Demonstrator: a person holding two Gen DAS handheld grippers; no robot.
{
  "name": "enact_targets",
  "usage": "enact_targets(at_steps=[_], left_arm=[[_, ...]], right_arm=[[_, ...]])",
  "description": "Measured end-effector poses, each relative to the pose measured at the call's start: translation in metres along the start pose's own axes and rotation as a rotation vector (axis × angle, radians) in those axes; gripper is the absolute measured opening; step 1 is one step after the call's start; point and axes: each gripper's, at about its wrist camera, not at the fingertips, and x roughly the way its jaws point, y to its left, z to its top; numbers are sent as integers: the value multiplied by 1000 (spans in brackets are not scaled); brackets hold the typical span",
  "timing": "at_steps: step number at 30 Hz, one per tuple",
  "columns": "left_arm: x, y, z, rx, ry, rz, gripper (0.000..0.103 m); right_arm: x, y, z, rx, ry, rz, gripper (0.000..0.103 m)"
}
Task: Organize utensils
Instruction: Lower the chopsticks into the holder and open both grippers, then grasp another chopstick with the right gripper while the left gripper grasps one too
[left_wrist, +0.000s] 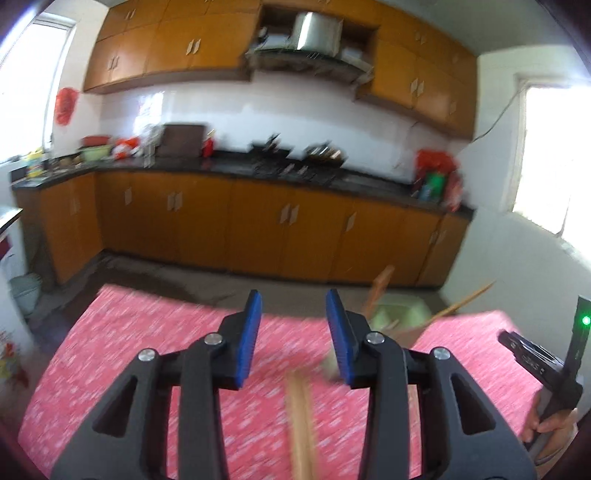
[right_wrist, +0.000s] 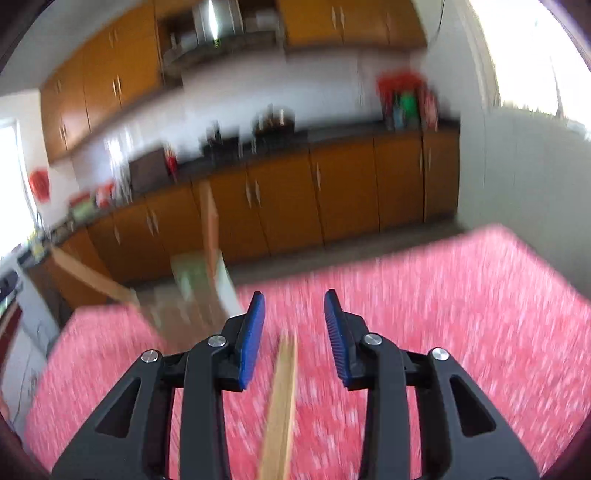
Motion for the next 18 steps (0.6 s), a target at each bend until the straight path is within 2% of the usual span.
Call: enact_targets(at_steps=[1,4,7,10,12,15,18], left_arm=[[6,9,-12,-3,35,18,37],[24,30,-49,-20,152,55,37],[36,40,-81,-38,244,51,37],[43,36,-109,-9,303,40,37],[46,34,-116,0,326,25,37],[54,27,-127,16,358,1,37],[56,12,-139,29,388,-29,35]], right_arm=[[9,-2,-11,-2,51,8,24],[41,-5,-59,-2,241,56,17],[52,0,-90,-23,323,65,16],[57,3,-104,-41,357,55,15],[57,5,-112,-47,364,54,15],[59,12,-107,-82,362,37,13],[63,18,-106,-140,332,-38,8]])
